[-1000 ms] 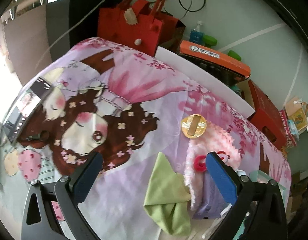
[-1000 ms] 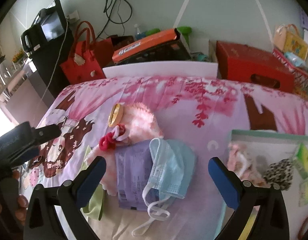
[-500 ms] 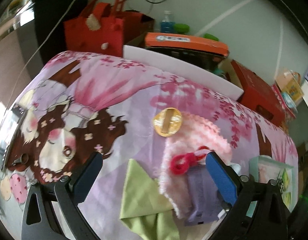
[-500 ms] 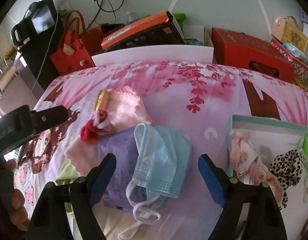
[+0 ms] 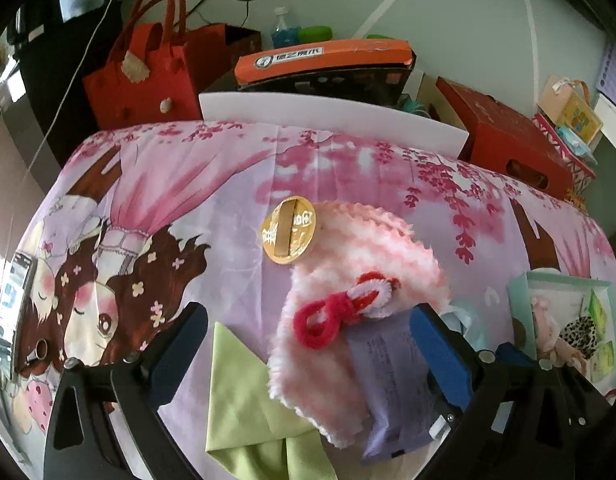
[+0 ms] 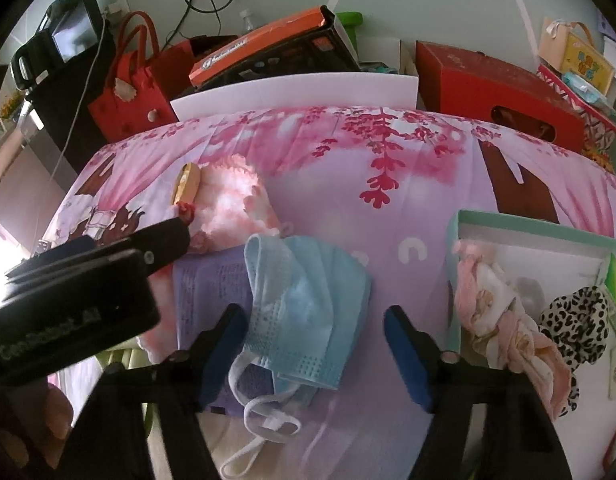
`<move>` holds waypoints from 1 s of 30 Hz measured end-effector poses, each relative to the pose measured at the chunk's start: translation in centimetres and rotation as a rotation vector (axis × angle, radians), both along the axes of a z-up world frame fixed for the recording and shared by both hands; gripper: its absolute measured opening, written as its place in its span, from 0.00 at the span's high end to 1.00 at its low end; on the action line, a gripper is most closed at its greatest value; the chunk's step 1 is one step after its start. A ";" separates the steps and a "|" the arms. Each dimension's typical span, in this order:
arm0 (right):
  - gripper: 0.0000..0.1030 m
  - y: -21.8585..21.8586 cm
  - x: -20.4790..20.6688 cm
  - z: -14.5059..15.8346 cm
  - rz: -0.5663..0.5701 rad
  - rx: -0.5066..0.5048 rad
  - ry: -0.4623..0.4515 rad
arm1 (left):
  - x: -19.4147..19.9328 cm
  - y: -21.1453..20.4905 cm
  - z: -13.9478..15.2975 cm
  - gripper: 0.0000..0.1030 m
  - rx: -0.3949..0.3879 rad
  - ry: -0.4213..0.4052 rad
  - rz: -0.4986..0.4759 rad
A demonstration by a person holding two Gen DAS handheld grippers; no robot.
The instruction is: Organize soft objects
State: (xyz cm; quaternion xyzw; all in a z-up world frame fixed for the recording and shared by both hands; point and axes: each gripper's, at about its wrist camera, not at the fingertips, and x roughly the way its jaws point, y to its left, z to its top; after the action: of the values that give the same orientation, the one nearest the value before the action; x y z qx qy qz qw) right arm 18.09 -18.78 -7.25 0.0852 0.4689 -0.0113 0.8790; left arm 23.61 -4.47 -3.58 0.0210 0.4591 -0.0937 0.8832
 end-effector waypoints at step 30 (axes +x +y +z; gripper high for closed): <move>0.70 0.2 0.0 -0.8 0.018 -0.037 0.048 | 1.1 0.9 -1.7 0.92 -0.108 0.053 -0.006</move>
State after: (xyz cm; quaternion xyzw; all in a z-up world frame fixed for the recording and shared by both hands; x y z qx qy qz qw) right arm 18.11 -18.53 -8.01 0.0642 0.4902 -0.0140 0.8691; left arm 24.70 -3.59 -5.29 -0.0279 0.4767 -0.1218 0.8702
